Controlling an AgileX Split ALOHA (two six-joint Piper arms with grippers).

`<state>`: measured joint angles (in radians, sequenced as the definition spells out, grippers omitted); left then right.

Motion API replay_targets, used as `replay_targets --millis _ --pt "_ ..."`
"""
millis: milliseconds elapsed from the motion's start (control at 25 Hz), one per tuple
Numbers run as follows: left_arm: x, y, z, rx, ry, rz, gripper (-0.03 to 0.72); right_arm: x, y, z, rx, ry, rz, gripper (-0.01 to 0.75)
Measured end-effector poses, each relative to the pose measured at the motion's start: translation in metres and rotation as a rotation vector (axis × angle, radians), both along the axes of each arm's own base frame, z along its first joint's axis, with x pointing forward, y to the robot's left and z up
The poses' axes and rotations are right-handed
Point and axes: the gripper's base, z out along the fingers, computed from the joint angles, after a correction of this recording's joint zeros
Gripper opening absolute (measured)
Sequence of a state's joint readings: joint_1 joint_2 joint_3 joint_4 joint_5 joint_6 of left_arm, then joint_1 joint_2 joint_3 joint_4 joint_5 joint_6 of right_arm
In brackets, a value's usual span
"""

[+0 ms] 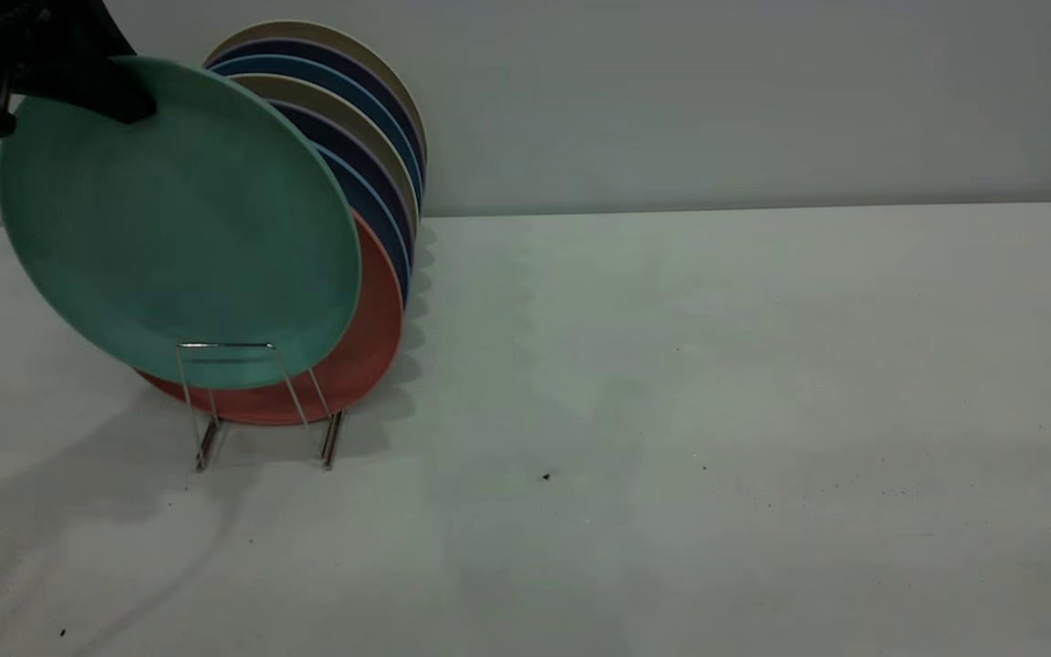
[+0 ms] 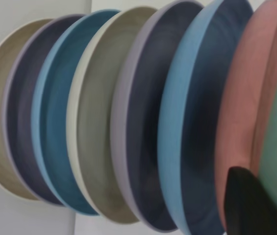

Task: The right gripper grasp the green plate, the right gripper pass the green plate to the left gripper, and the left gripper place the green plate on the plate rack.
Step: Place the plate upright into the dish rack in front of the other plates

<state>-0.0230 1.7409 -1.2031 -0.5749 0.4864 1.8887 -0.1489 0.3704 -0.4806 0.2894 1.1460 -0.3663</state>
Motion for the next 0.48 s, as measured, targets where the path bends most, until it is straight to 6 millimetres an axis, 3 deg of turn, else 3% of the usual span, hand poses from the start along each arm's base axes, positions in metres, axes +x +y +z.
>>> replay_targets --millis 280,480 --pt "-0.0012 -0.0006 -0.0005 -0.027 0.028 0.03 0.364 0.0 0.0 0.0 0.0 0.0 -0.001 0.48" --pt "-0.0028 -0.0014 -0.0012 -0.046 0.057 0.044 0.403 0.0 0.0 0.0 0.0 0.0 -0.001 0.48"
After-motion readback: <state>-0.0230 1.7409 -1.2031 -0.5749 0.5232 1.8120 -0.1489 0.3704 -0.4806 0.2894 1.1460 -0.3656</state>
